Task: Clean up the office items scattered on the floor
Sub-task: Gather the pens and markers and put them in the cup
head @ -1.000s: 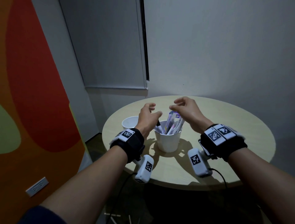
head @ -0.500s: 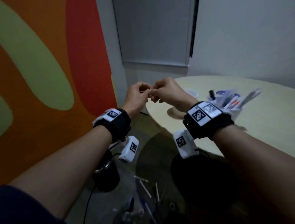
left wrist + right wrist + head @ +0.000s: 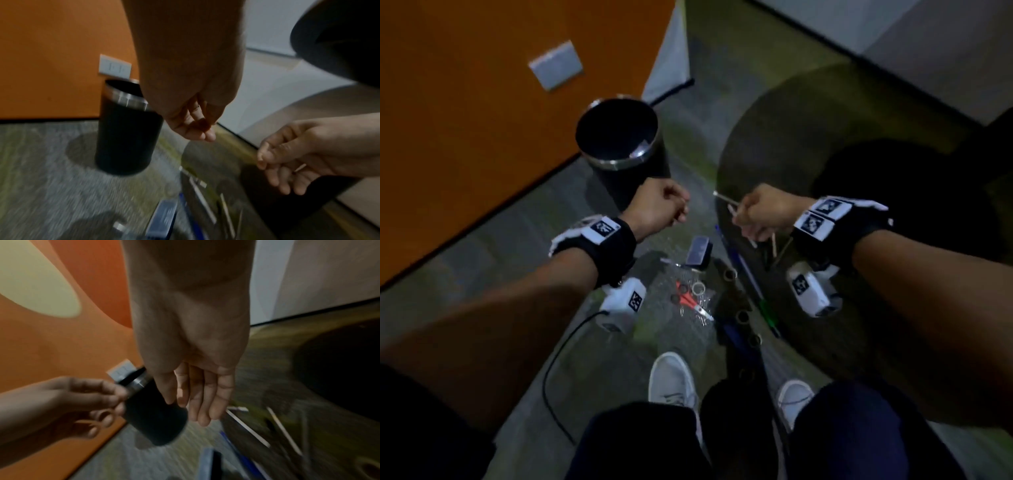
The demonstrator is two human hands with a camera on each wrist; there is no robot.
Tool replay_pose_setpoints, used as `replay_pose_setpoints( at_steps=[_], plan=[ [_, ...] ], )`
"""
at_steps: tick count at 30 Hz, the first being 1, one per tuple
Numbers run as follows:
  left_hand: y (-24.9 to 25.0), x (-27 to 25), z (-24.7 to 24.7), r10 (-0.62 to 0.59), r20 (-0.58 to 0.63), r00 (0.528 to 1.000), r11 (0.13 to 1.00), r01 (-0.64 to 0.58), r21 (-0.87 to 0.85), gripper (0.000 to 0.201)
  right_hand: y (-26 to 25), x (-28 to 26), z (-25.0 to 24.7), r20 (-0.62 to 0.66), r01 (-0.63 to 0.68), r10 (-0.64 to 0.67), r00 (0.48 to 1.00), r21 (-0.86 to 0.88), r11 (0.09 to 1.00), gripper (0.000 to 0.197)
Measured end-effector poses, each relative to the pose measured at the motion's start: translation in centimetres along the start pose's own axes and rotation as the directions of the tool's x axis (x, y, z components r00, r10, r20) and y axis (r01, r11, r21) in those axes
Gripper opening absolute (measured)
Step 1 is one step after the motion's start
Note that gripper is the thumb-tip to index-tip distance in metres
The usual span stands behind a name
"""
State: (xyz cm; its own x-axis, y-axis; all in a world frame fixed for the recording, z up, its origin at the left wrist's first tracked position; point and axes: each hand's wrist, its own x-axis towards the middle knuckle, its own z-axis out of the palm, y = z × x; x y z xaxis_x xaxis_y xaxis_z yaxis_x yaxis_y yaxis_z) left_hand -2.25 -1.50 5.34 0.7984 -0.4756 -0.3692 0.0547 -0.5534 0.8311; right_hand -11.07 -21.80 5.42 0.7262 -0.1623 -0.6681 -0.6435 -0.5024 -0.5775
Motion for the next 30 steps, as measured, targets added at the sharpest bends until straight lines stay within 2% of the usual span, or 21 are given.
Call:
replay_pose_setpoints(
  at_steps=[3, 6, 8, 10, 12, 15, 17, 22, 24, 27, 30],
  plan=[
    [-8.4, 2.3, 4.5, -0.091, 0.138, 0.986, 0.995, 0.086, 0.042, 0.023, 7.7, 5.1, 2.9, 0.029, -0.165, 0.165, 0.986, -0.020, 0.986, 0.023],
    [-14.0, 3.3, 9.9, -0.156, 0.294, 0.943, 0.986, 0.130, 0.107, 0.028, 14.5, 8.1, 6.1, 0.027, -0.266, 0.269, 0.963, -0.083, 0.961, 0.025],
    [-16.2, 4.4, 12.9, -0.158, 0.354, 0.922, 0.982, 0.108, 0.156, 0.026, 18.2, 9.3, 8.6, 0.019, -0.249, 0.257, 0.966, -0.181, 0.951, 0.024],
    [-16.8, 6.0, 15.2, -0.143, 0.396, 0.907, 0.968, 0.045, 0.247, 0.021, 21.4, 10.5, 10.8, -0.008, -0.182, 0.188, 0.982, -0.300, 0.936, 0.026],
    [-17.1, 7.9, 16.8, -0.108, 0.412, 0.905, 0.954, -0.023, 0.300, 0.025, 23.3, 11.8, 12.7, -0.087, -0.141, 0.117, 0.989, -0.362, 0.921, 0.032],
    [-17.7, 10.9, 18.9, -0.103, 0.380, 0.919, 0.937, -0.038, 0.346, 0.039, 23.5, 14.4, 14.0, -0.245, -0.169, 0.090, 0.965, -0.326, 0.930, 0.039],
    [-17.6, 12.7, 20.0, -0.115, 0.318, 0.941, 0.919, -0.021, 0.395, 0.042, 22.8, 15.7, 14.7, -0.301, -0.181, 0.081, 0.950, -0.318, 0.931, 0.040],
    [-17.4, 16.2, 21.7, -0.150, 0.216, 0.965, 0.799, -0.010, 0.602, 0.021, 22.5, 17.1, 15.9, -0.327, -0.190, 0.077, 0.942, -0.328, 0.926, 0.033],
    [-17.3, 16.8, 22.2, -0.165, 0.179, 0.970, 0.737, 0.000, 0.676, 0.019, 22.1, 17.0, 14.5, -0.362, -0.169, 0.100, 0.927, -0.163, 0.972, 0.024],
    [-17.3, 17.4, 22.7, -0.157, 0.116, 0.981, 0.684, 0.023, 0.729, 0.020, 20.2, 17.7, 10.9, -0.481, -0.098, 0.109, 0.870, 0.047, 0.994, 0.016],
    [-17.3, 17.5, 23.0, -0.132, 0.051, 0.990, 0.680, 0.053, 0.731, 0.023, 17.2, 20.8, 7.5, -0.489, -0.046, 0.061, 0.870, 0.043, 0.998, 0.019]
  ],
)
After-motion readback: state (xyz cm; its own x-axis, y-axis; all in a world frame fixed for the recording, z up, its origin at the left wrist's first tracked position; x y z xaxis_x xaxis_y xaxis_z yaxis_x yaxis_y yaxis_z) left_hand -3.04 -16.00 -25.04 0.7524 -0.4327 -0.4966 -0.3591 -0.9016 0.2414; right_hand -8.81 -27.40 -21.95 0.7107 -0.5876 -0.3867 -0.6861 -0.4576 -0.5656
